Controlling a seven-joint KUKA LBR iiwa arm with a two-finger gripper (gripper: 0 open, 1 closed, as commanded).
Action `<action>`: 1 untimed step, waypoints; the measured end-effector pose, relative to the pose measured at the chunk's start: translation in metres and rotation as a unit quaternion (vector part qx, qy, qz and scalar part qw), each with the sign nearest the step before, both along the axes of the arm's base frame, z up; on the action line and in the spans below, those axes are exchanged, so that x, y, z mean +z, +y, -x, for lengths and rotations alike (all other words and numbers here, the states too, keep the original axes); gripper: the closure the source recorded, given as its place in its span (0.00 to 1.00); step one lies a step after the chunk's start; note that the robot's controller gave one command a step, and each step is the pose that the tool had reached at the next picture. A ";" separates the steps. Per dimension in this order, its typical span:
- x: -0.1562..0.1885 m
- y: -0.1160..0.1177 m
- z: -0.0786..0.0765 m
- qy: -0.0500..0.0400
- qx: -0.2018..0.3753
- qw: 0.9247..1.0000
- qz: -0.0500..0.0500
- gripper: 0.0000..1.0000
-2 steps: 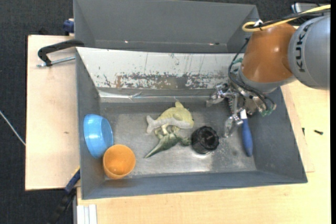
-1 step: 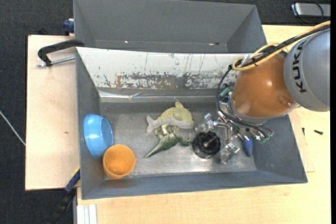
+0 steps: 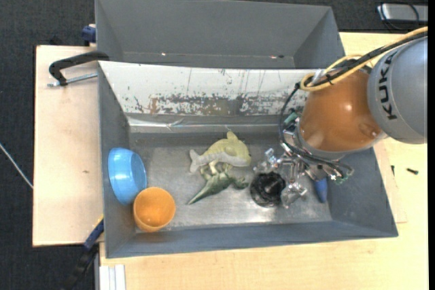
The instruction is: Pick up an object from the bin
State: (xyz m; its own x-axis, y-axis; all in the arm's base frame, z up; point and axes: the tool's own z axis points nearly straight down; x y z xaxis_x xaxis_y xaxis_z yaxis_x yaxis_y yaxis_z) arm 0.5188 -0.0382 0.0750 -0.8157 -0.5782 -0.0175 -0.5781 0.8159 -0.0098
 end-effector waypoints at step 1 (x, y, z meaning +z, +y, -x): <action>0.082 0.036 0.020 0.004 0.011 1.000 0.000 1.00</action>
Offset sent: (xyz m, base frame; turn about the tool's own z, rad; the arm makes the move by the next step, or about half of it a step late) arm -0.0226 0.0333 0.0774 -0.0197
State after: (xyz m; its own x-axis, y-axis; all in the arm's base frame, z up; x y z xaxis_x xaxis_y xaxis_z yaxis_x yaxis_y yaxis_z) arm 0.4986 -0.0022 0.1571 -0.8027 -0.5963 -0.0114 -0.5963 0.8028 -0.0048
